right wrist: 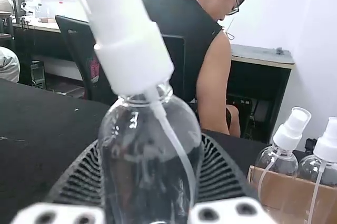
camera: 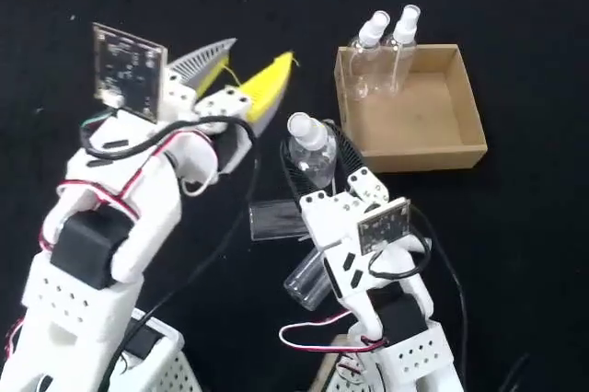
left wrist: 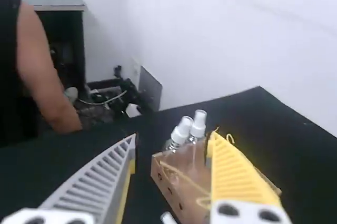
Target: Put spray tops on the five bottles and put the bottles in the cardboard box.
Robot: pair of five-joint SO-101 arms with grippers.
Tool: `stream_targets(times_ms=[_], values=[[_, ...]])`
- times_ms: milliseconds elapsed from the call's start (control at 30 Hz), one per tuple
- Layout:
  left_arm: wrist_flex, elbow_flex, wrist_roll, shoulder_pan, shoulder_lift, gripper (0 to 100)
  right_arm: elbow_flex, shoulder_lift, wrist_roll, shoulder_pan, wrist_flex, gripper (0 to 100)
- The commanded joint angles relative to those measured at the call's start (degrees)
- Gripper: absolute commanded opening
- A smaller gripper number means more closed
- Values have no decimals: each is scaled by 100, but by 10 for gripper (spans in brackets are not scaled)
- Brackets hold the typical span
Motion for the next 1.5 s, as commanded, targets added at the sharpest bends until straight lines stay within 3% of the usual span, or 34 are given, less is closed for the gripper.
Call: stream_targets(times_ms=[0,167,300,567,733,900,1200,1467], values=[[18,-251,-70,-418,0,209,-145,-268,-9,440,316,10],[-299,1218,-70,-1560,9,209,-936,-268,-9,1987,1521,11],[-1319,2747,-26,-2053,-44,209,-1376,-207,-9,2866,1846,11],[-4264,5341,-26,-1736,-44,209,-1982,-84,378,4343,1820,11],[-5257,5956,-26,-1446,-35,209,-2413,1086,448,4615,1653,11],[-5301,6044,-26,-1481,18,209,-2791,3073,651,5108,580,11],[-5310,6255,-70,-1490,18,209,-2870,6352,633,6198,-2453,11],[-5336,6387,-70,-1490,18,209,-3310,9051,281,6330,-5301,11]])
